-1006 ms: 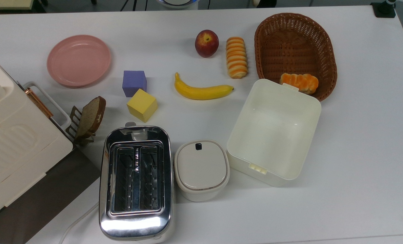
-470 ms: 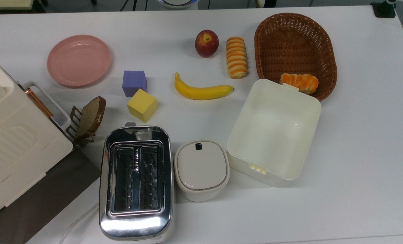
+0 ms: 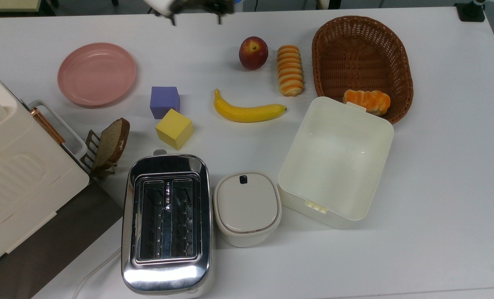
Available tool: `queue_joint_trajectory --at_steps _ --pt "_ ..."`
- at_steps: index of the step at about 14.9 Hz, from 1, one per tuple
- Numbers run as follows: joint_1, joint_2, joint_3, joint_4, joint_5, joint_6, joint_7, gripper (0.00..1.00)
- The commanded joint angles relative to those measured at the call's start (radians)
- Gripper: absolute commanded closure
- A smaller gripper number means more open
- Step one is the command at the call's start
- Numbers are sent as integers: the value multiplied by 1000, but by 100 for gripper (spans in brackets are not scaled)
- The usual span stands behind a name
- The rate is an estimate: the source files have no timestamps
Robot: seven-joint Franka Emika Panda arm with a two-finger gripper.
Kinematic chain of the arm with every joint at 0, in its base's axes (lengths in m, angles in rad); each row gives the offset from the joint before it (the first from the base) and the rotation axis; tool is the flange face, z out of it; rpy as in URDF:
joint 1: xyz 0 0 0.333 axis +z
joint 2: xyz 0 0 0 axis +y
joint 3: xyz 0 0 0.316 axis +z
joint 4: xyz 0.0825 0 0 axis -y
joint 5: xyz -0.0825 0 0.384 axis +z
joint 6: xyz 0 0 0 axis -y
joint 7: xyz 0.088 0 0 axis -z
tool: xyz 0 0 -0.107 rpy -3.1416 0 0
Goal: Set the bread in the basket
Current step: 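Move the gripper over the striped bread loaf and lower it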
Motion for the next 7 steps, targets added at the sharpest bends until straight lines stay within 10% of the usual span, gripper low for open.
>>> queue_joint_trajectory --at_steps 1,7 --pt "6 -13 95 -115 40 147 101 0" --pt "32 100 224 -183 40 311 261 0"
